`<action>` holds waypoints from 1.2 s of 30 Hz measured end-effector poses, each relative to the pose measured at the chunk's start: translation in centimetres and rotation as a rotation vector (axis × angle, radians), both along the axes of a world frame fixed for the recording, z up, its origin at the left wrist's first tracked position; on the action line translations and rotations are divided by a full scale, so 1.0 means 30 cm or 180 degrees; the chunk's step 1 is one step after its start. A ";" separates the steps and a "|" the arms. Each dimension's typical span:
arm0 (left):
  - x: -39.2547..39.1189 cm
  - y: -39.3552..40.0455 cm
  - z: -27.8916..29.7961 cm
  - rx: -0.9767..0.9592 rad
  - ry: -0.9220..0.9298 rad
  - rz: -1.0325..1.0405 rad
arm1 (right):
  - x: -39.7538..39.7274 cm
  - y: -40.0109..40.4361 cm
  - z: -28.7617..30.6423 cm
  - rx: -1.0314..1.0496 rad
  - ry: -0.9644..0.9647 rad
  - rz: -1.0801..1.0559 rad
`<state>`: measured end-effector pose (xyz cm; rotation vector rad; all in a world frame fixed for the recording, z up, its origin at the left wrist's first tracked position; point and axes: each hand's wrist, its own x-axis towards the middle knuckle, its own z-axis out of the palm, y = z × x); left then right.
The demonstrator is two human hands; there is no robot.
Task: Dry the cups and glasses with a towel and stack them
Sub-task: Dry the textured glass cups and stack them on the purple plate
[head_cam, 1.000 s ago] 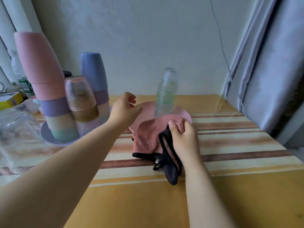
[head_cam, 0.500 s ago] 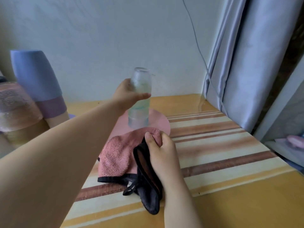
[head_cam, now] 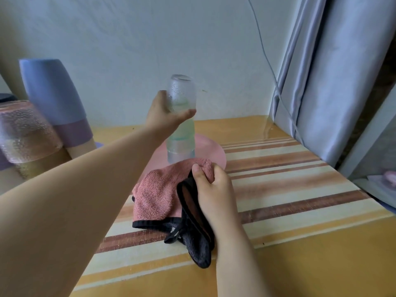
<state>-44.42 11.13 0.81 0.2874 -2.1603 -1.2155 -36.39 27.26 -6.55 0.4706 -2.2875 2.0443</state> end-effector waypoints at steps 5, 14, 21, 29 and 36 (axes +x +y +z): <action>0.047 0.000 0.061 0.0227 0.0345 -0.0049 | -0.002 -0.001 0.000 -0.0048 -0.0072 0.0027; 0.467 -0.007 0.012 0.0666 -0.0145 -0.0372 | 0.013 -0.015 0.016 -0.0205 -0.0227 0.0256; 0.790 -0.061 -0.150 0.0999 -0.0517 -0.0154 | 0.108 -0.071 0.073 -0.0280 -0.0368 0.0935; 0.912 -0.136 -0.229 0.1205 -0.0078 0.0334 | 0.318 -0.242 0.048 -0.0716 -0.0616 0.1744; 0.911 -0.129 -0.219 0.0832 -0.0238 -0.0623 | 0.390 -0.294 0.033 -0.0238 0.0261 0.1389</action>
